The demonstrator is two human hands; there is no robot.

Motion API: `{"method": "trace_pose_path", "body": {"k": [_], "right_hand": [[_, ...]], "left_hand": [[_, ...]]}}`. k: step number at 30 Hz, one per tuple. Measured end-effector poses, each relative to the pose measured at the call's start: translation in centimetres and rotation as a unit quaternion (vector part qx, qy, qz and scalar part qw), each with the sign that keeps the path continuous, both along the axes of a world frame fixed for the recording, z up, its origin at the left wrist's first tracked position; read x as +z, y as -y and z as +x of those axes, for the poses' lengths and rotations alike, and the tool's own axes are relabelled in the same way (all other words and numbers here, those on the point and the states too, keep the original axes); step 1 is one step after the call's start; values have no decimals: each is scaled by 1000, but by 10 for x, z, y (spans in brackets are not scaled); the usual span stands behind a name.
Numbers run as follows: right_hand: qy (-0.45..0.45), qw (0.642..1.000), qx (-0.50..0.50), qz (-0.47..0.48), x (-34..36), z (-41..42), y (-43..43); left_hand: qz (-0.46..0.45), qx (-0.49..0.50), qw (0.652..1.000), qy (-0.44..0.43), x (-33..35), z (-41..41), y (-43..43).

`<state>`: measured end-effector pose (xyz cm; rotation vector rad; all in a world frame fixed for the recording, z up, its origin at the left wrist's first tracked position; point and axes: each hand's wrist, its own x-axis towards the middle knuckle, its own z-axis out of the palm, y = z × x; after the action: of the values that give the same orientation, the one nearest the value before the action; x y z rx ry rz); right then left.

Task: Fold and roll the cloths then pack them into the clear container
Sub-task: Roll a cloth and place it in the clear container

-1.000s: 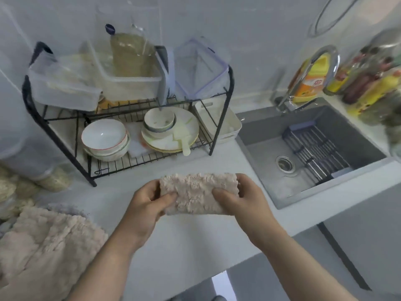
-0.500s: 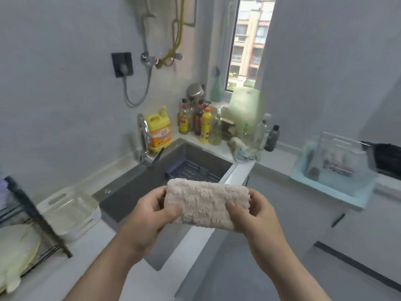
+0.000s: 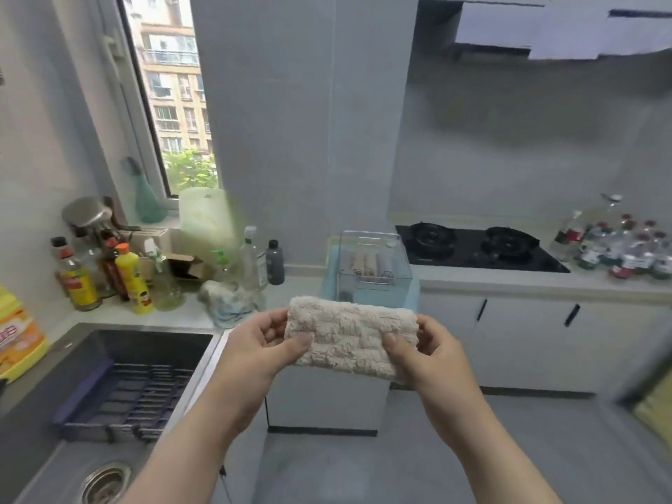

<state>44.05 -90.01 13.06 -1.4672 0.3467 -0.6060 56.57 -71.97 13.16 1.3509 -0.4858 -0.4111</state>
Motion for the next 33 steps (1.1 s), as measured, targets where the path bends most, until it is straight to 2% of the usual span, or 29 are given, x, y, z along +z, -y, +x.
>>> {"method": "trace_pose_path", "body": {"k": [7,11,15,20,23,28,33], "right_hand": [[-42,998,-44,-14,-9,59,62],[-94,994,12,-55,-8,123,86],[-142,986,56,-74,3,189,109],[-165,982,57,-76,-2,249,145],[-195,973,70,-98,-14,267,169],[-197,972,101,-76,-19,292,219],[-212,961,134,-116,-26,310,279]], "left_hand": [[-14,-68,997,-25,-17,81,72],[-59,-63,992,-90,-25,160,104],[-46,-73,990,-109,-28,230,138],[-19,-78,990,-115,-29,299,188],[7,-89,990,-111,-32,323,220],[82,-150,981,-90,-33,346,276],[92,-115,983,-108,-35,355,341]]}}
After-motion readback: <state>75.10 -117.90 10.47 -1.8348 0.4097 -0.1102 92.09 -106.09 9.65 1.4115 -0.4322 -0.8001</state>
